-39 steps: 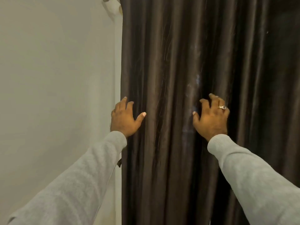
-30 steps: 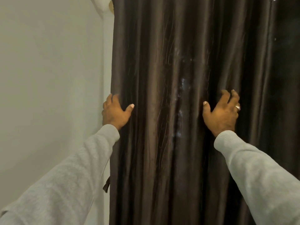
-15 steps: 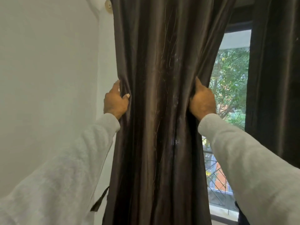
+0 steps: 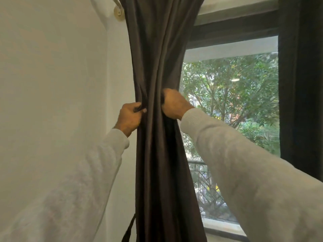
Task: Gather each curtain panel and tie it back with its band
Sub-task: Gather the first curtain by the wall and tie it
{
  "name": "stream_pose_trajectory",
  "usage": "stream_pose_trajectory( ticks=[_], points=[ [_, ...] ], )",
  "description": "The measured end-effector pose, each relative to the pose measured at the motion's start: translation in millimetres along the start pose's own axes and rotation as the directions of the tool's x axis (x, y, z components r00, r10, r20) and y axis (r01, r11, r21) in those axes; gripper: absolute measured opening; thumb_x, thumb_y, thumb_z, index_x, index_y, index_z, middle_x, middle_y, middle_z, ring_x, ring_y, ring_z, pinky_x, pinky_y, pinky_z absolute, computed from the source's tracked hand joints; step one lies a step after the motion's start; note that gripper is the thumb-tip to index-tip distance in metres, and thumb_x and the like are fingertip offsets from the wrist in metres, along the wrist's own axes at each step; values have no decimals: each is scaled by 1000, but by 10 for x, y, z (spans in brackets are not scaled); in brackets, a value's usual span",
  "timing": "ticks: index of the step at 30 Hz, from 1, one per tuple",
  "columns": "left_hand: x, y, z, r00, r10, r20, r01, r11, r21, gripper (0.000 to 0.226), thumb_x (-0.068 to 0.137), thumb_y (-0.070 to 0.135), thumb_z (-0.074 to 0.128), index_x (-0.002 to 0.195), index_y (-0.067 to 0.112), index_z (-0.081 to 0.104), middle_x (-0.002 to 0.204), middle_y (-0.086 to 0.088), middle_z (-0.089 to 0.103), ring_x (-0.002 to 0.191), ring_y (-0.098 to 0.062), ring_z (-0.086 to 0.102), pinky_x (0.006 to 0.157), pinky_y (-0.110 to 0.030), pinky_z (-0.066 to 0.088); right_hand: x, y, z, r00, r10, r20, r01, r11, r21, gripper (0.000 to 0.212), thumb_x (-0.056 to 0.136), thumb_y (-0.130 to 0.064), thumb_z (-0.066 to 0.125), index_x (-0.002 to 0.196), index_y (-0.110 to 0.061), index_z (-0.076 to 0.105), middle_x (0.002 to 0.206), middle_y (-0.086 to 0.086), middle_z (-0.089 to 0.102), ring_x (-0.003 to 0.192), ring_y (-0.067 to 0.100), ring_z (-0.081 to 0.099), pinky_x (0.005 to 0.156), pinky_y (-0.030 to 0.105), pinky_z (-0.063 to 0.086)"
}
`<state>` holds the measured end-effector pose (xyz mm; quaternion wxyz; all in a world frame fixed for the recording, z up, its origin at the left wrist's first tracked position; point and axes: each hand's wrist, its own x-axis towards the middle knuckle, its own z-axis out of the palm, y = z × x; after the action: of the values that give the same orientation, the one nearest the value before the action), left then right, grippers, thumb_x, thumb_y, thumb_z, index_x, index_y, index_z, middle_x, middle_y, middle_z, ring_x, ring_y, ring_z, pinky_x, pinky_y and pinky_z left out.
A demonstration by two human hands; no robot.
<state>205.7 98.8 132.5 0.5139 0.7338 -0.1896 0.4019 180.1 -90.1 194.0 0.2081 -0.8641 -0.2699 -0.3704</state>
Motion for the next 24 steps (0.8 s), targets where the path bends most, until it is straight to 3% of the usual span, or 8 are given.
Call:
stream_pose_trajectory(
  ticks=[5, 9, 12, 14, 17, 19, 22, 24],
  points=[
    [49, 85, -49, 995, -78, 62, 87, 983, -159, 21, 103, 11, 68, 110, 24, 83, 112, 0, 83, 106, -21, 77, 103, -46, 61, -59, 69, -107, 997, 47, 69, -51, 997, 49, 18, 87, -14, 56, 102, -8, 63, 114, 16, 69, 110, 38, 67, 84, 37, 54],
    [74, 178, 8, 977, -159, 143, 193, 945, -266, 25, 108, 17, 61, 127, 17, 76, 115, 2, 81, 108, -21, 75, 95, -37, 58, -213, 348, -148, 996, 70, 60, -80, 980, 181, 41, 86, -1, 49, 123, 0, 68, 125, 16, 70, 115, 32, 66, 99, 45, 58],
    [60, 254, 148, 956, -137, 257, 225, 908, -353, 55, 101, 59, 65, 136, 17, 72, 127, -2, 79, 121, -21, 74, 112, -44, 53, -288, 435, -151, 993, 38, 112, -62, 974, 219, 45, 90, 11, 45, 122, -5, 72, 117, 6, 74, 108, 22, 69, 84, 20, 57],
    [25, 289, 251, 958, -99, 270, 189, 925, -330, 68, 90, 70, 75, 137, 22, 69, 131, 2, 78, 124, -17, 73, 114, -41, 52, -287, 525, -135, 988, 5, 152, -47, 960, 275, 54, 88, 16, 42, 122, -8, 76, 114, 0, 77, 106, 13, 72, 87, 16, 58],
    [59, 254, 378, 959, -92, 270, 151, 966, -209, 93, 70, 56, 99, 146, 21, 58, 135, 3, 75, 123, -17, 73, 108, -41, 57, -312, 673, -118, 979, -2, 205, -75, 928, 366, 63, 87, 20, 36, 112, -17, 81, 100, -13, 79, 96, -2, 73, 83, 18, 59],
    [99, 183, 435, 963, -162, 217, 183, 980, -79, 110, 54, 49, 107, 146, 19, 54, 134, 2, 72, 121, -19, 72, 106, -43, 59, -335, 814, -102, 981, 23, 191, -106, 894, 434, 63, 86, 24, 35, 111, -13, 80, 101, -10, 80, 95, 2, 74, 81, 20, 60],
    [137, 111, 500, 965, -240, 109, 239, 971, 16, 80, 64, 19, 99, 134, 14, 59, 124, -5, 73, 111, -25, 72, 103, -47, 61, -369, 1002, -68, 979, 164, 124, -206, 780, 591, 45, 94, 20, 44, 116, -4, 75, 114, 10, 77, 101, 19, 77, 82, 32, 63],
    [123, 141, 574, 959, -276, 61, 276, 961, 1, 55, 78, 7, 87, 126, 11, 60, 120, -9, 72, 106, -29, 72, 101, -48, 62, -405, 1129, -37, 952, 304, -17, -212, 700, 682, 24, 99, 11, 56, 108, -7, 69, 105, 16, 70, 82, 22, 77, 67, 37, 65]
  ],
)
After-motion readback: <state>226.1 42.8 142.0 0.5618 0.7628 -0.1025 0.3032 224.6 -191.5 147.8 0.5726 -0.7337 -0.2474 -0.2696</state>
